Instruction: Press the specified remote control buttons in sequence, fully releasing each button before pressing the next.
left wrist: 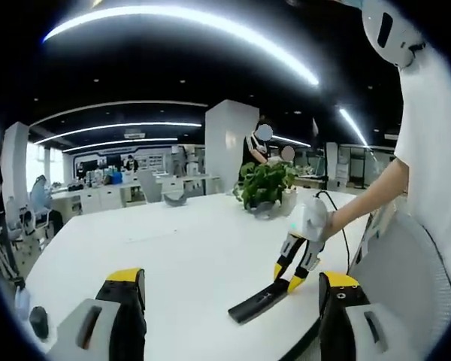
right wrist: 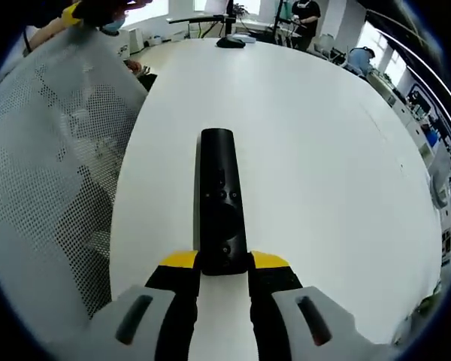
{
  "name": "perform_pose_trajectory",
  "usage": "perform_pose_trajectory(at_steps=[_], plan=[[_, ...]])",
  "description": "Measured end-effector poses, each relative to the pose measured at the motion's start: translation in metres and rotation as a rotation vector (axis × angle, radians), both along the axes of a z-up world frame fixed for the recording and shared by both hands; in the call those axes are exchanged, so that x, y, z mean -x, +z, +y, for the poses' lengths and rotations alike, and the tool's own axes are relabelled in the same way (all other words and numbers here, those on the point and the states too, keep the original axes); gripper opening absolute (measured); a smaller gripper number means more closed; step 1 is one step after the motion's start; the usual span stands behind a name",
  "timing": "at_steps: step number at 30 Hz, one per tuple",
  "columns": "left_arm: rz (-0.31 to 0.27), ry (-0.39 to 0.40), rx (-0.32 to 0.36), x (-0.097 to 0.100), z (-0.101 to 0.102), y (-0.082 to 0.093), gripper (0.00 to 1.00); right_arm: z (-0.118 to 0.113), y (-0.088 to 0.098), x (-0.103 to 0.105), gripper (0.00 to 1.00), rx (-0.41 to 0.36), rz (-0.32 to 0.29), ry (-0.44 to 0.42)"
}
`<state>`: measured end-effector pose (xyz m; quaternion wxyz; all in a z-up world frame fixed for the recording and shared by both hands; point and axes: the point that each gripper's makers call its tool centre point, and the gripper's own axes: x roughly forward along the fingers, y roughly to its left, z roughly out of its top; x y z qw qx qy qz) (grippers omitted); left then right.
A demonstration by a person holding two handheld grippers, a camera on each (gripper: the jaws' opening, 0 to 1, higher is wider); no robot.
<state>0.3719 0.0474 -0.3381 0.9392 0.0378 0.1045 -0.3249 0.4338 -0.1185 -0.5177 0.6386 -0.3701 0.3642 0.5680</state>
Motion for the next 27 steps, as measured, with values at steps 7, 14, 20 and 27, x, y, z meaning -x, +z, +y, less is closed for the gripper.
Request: perform_pose_trajectory(at_steps=[7, 14, 20, 27], plan=[[0.011, 0.000, 0.005, 0.001, 0.000, -0.002, 1.00, 0.000, 0.003, -0.026, 0.24, 0.001, -0.004, -0.006], [0.022, -0.016, 0.005, 0.003, -0.003, -0.003, 1.00, -0.003, 0.002, -0.049, 0.24, 0.018, -0.006, -0.026], [0.032, -0.019, 0.001, 0.004, -0.005, -0.004, 1.00, -0.005, 0.001, -0.068, 0.24, 0.041, -0.012, -0.022], [0.039, -0.023, -0.013, 0.004, -0.005, -0.007, 1.00, -0.011, -0.002, -0.089, 0.24, 0.073, -0.019, -0.017]])
